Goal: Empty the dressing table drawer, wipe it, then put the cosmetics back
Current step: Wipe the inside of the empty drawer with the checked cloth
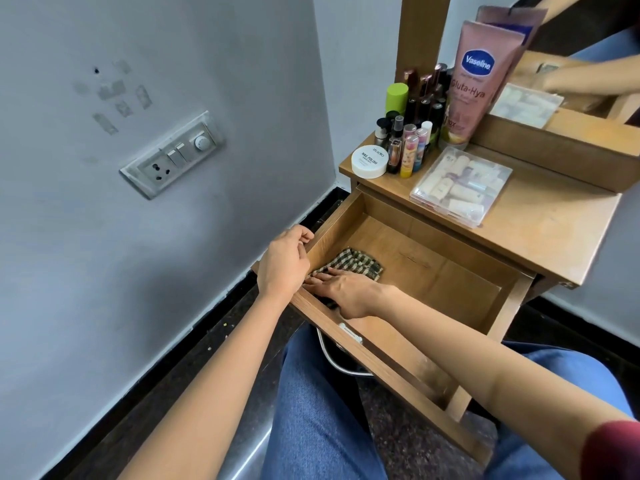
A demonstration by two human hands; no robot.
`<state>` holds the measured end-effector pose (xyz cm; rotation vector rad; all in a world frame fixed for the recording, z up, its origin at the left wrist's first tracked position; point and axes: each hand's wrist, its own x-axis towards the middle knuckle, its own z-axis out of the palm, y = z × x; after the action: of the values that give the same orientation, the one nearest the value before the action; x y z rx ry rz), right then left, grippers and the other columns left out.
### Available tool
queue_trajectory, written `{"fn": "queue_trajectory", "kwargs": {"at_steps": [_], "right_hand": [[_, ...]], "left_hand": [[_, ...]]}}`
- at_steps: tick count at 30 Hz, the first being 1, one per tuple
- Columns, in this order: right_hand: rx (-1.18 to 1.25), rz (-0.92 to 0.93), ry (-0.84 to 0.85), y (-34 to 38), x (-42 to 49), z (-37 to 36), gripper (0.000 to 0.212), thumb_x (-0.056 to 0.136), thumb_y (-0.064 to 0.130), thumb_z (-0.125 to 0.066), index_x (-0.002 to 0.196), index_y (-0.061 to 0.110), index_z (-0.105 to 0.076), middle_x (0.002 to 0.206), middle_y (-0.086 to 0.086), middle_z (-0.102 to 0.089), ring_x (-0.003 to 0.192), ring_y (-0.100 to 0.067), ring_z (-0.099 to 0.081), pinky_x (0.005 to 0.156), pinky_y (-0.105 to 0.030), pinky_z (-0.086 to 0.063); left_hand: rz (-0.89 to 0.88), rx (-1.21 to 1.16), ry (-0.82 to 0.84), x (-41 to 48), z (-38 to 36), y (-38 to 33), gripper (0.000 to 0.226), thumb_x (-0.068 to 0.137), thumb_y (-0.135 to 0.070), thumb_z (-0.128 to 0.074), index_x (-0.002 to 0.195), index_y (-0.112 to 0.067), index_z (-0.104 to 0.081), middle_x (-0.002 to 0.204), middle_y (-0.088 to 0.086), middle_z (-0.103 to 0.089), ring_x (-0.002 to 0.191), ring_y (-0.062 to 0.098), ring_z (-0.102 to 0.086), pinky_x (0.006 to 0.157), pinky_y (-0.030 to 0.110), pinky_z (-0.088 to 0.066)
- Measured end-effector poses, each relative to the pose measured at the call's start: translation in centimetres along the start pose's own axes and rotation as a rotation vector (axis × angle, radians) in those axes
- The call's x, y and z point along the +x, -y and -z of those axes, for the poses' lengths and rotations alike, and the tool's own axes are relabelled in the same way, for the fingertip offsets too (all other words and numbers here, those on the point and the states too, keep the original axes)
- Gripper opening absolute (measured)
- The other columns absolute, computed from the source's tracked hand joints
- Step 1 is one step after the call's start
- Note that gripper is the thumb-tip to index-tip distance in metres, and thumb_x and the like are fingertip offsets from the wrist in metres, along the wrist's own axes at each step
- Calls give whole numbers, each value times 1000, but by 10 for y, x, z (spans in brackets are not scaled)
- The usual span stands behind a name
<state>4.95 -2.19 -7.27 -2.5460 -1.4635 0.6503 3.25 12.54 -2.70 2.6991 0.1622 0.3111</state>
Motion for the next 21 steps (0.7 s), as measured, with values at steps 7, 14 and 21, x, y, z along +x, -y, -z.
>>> {"fn": "queue_trajectory", "kwargs": {"at_steps": [7,14,21], "right_hand": [[-41,18,72,-1,0,18,72,89,5,-51,152,17,-21,159,-4,-20,148,-17,-12,120,-35,-3],[-34,49,94,-3,-38,9,67,89,12,-49,151,19,-25,159,1,-21,148,-10,-11,121,-41,5],[72,13,160,-7,-77,-8,68,90,10,-39,153,24,-18,160,8,-12,147,-3,-1,121,-42,7]], "left_hand": [[-2,-15,28,0,0,-1,26,94,-7,-48,106,-25,-62,108,-9,-66,88,11,-64,66,25,-53],[1,-5,53,-3,4,-1,26,95,-10,-46,107,-26,-62,111,-9,-64,69,5,-53,54,16,-36],[28,7,45,-6,1,-3,25,95,-11,-48,109,-26,-61,110,-8,-64,70,6,-56,55,17,-38]]}}
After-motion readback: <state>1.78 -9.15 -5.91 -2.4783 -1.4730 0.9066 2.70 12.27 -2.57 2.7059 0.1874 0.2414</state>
